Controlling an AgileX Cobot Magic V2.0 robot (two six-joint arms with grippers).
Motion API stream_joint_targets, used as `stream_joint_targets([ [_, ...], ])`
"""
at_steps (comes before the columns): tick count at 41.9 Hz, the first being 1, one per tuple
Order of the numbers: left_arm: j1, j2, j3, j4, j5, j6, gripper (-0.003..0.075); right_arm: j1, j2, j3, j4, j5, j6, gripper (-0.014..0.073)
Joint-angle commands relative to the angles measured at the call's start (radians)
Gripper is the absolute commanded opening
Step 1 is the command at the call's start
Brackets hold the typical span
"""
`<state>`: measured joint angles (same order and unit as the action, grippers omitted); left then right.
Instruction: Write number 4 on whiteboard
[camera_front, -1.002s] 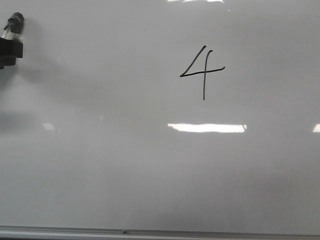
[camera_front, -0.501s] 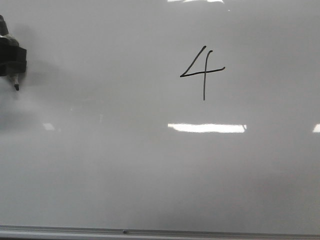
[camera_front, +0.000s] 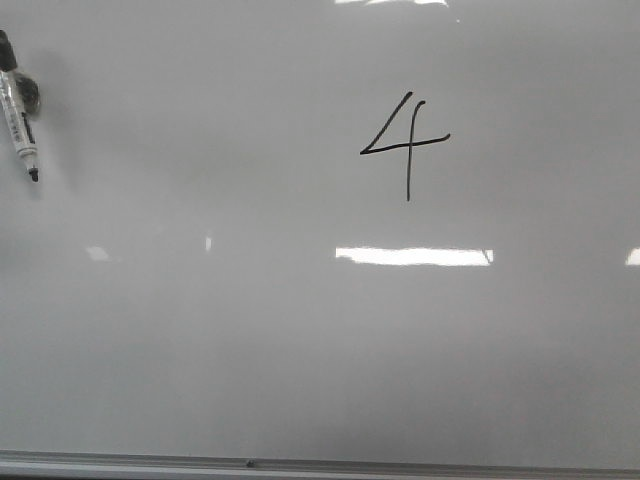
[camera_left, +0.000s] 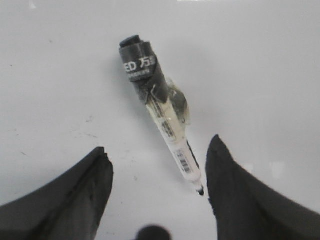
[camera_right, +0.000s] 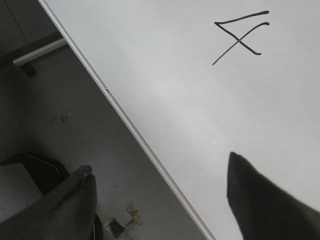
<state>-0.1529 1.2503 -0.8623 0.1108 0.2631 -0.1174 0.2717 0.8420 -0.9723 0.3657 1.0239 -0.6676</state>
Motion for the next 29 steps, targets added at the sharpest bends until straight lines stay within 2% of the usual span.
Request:
stream_joint_targets([
  [1,-0.045,-0.093,-0.058,0.009,0.074,0.047,0.0409,-0.007,-0.020,-0.033,0.018,-0.046,0.051,0.0561],
  [6,-0.115,-0.172,-0.096,0.009,0.249,0.080,0.0409,-0.008,-0.040,-0.033,0.008,-0.043,0.096,0.0561],
  [12,-0.216,-0.276,-0.121,0.007,0.359,0.080,0.0409,-0.008,-0.073,-0.033,-0.027,-0.021,0.148,0.0561],
  [23,-0.385,-0.466,-0.124,-0.047,0.428,0.080,0.0409,-0.008,-0.153,-0.033,-0.081,0.059,0.286,0.0561],
  [29,-0.433,-0.532,-0.124,-0.056,0.473,0.080,0.0409,-0.008,-0.196,-0.030,-0.081,0.084,0.343,0.0561],
])
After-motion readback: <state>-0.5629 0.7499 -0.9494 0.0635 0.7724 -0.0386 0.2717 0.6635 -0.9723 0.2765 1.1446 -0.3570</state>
